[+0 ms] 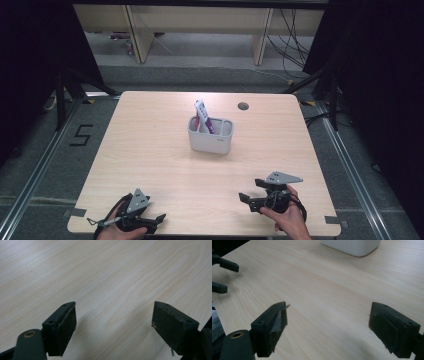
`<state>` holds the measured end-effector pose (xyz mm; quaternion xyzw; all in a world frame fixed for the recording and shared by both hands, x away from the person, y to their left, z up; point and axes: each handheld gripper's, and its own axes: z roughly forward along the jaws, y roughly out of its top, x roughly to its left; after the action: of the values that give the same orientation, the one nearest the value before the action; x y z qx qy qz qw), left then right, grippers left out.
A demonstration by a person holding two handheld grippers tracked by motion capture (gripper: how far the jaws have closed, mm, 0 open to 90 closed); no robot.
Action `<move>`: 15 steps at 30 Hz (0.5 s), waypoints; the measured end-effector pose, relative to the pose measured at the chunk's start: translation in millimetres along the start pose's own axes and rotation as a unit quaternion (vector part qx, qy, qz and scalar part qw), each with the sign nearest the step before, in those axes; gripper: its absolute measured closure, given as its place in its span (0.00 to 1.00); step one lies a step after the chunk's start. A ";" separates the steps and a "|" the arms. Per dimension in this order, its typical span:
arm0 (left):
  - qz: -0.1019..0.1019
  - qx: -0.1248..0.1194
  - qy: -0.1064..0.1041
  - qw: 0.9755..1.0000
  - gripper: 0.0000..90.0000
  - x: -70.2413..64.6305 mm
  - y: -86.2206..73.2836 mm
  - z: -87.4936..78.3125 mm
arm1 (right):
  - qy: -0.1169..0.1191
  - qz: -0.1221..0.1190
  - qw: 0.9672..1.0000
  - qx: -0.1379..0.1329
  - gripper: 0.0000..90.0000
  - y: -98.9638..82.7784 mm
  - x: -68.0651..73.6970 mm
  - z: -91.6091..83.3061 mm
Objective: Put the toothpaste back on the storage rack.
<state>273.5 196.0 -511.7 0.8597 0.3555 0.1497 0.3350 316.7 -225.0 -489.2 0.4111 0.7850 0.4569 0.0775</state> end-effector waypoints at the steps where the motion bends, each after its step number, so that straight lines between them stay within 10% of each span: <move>1: -0.019 -0.016 0.001 1.000 0.21 -2.6 -0.3 2.3 | 0.000 0.000 1.000 0.000 0.18 0.0 0.0 0.0; 15: -0.013 -0.016 0.002 1.000 0.21 -3.3 0.4 1.9 | -0.004 -0.017 0.999 0.029 0.18 -12.2 4.7 -2.3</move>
<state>272.3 192.5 -512.9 0.8493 0.3650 0.1523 0.3498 305.5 -226.1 -496.3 0.4011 0.8046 0.4311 0.0767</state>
